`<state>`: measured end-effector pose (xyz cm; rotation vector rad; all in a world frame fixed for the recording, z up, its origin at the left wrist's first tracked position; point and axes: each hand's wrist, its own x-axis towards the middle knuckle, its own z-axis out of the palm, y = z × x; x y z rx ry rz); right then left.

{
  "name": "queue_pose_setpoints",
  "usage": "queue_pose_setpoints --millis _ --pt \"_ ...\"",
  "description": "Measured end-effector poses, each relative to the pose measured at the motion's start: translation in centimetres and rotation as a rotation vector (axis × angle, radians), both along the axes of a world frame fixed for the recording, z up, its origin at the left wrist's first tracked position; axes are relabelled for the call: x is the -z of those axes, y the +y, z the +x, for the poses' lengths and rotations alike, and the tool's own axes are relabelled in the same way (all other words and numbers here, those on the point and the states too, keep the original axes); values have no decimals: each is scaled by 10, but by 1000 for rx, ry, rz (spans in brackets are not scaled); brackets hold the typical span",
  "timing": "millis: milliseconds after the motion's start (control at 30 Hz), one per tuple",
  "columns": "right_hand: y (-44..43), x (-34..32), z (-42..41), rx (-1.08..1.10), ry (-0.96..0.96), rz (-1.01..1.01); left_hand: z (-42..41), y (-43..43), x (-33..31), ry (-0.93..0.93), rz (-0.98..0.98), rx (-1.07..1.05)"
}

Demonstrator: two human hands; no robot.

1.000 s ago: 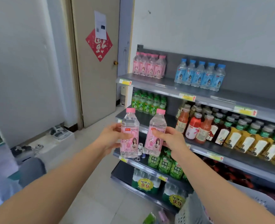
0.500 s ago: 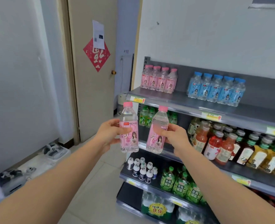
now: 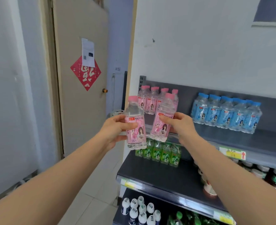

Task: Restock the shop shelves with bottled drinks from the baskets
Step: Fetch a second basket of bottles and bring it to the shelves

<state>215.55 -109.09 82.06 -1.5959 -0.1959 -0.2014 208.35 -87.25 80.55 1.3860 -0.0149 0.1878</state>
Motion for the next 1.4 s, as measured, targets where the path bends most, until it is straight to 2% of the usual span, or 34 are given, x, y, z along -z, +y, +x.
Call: queue_pose_setpoints --millis 267,700,1033,1400 --pt "-4 -20 90 199 -42 -55 88 4 -23 -26 -19 95" --pt "-12 8 193 369 32 -63 215 12 -39 -45 57 243" --pt "-20 10 225 362 11 -84 258 -3 -32 -37 49 266" --pt "-26 15 239 303 -33 -97 285 -32 -26 -21 134 235"
